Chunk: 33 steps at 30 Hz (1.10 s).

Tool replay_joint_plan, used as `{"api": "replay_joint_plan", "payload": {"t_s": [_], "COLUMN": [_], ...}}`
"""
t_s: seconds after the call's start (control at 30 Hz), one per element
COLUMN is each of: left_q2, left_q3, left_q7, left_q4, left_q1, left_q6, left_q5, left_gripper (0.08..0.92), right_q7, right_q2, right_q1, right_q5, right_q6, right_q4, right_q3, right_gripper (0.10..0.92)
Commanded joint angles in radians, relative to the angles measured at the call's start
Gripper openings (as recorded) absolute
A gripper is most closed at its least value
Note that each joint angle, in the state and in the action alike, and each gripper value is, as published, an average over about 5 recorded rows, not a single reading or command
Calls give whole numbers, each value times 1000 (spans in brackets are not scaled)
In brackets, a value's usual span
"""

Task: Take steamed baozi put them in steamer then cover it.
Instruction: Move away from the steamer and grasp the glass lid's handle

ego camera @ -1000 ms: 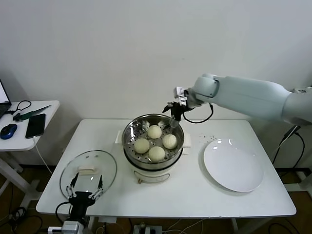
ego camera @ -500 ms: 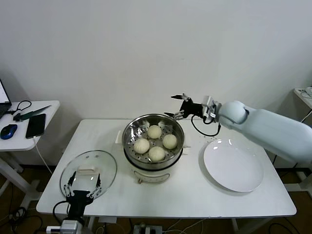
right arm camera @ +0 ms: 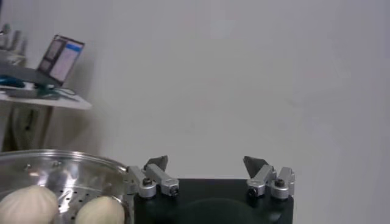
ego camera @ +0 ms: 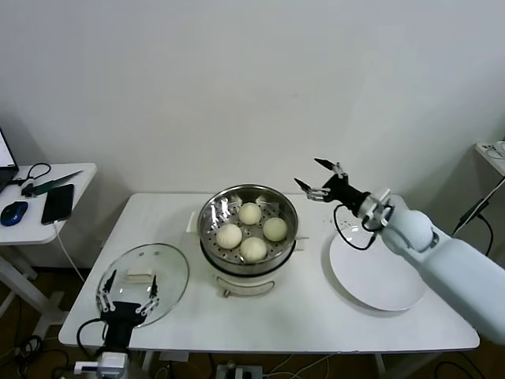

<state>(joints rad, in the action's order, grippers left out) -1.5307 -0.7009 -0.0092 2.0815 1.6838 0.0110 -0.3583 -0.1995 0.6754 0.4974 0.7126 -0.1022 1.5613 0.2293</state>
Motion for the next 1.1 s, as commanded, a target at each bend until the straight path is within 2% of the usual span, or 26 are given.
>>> {"api": "replay_joint_plan", "payload": {"t_s": [0.03,0.23,0.37,0.67,0.9,1.1], "left_q2": [20,55,70,72,82,82], "left_q3": [-56,-38,-25,-52,-43,-27], "left_q7": [-8,75,98,27,-29,-135], "left_q4": [14,-28,-117,-370,-467,-536], "left_q1": [-21,-35,-58,-220,-312,-345], "left_q6": [21,-13,-8,20,25,13], "left_q5": [-718,-1146,-1261,-1267,-1223,-1194], "left_gripper": [823,823,823,823,823,823], "right_q7": [19,15,5,-3,-3,-3], "right_q2": [86,182,225,246,258,269], "right_q1": [530,660,706,722,719,717], "right_q5": [-120,-154,-165,-194,-218,-244], "right_q6": [49,83,77,36,28,21], "right_q4": [115,136,121,57,38,29], "right_q3": [-551,-685,-741,-769,-763,-744], "right_gripper": [823,823,823,823,823,823]}}
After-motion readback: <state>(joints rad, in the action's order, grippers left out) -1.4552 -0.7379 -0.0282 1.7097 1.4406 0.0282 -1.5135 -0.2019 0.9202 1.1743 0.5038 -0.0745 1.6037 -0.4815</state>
